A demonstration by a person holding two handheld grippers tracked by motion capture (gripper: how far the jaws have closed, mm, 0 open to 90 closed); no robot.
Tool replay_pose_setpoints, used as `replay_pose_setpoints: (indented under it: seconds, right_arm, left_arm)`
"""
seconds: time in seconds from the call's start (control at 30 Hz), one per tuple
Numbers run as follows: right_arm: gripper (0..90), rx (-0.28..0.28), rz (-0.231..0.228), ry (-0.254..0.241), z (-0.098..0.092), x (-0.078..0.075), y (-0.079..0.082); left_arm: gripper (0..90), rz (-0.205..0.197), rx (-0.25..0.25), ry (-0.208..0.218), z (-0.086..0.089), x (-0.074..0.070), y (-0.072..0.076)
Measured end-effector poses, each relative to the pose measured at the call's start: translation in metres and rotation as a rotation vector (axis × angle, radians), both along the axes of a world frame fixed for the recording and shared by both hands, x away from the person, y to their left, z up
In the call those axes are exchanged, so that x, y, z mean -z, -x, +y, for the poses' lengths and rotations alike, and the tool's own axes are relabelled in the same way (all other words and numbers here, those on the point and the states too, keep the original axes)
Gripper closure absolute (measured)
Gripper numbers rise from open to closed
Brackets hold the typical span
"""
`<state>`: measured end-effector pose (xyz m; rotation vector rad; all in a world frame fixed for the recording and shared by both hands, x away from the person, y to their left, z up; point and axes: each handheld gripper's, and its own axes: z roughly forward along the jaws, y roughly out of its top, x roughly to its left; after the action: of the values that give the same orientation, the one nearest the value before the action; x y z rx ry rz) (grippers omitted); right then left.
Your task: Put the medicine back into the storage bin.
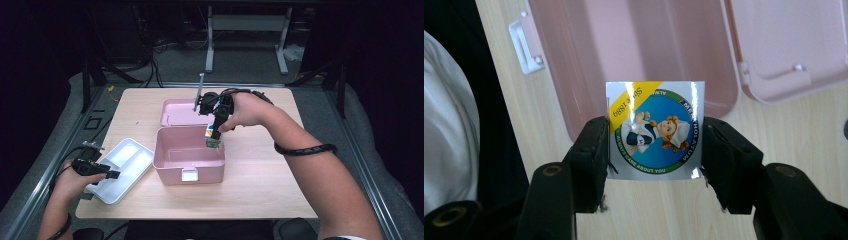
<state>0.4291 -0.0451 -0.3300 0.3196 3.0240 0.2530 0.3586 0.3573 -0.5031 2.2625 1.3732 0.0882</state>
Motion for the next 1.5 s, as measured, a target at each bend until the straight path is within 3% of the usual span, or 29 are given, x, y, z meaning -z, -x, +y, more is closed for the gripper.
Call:
replay_pose_setpoints:
  seconds: [0.53,0.73,0.97,1.4,1.5]
  right_arm:
    - [46.6,-0.028,0.045,0.022,0.031,0.073,-0.009]
    - [46.6,-0.006,0.054,0.019,0.037,0.094,-0.016]
    - [46.5,-0.004,0.065,0.028,0.042,0.110,-0.017]
    - [46.3,-0.008,0.053,0.046,0.048,0.124,-0.016]
    - [45.6,0.013,0.045,0.049,0.047,0.127,-0.017]
  left_arm:
    - [42.2,0.007,0.003,-0.004,-0.001,0.002,-0.001]
    - [42.2,0.013,0.007,-0.008,-0.001,0.003,-0.002]
    - [42.2,0.016,0.009,-0.011,-0.002,0.004,-0.002]
    - [42.2,0.022,0.007,-0.017,-0.002,0.006,-0.002]
    - [42.2,0.024,0.008,-0.016,-0.002,0.007,-0.003]
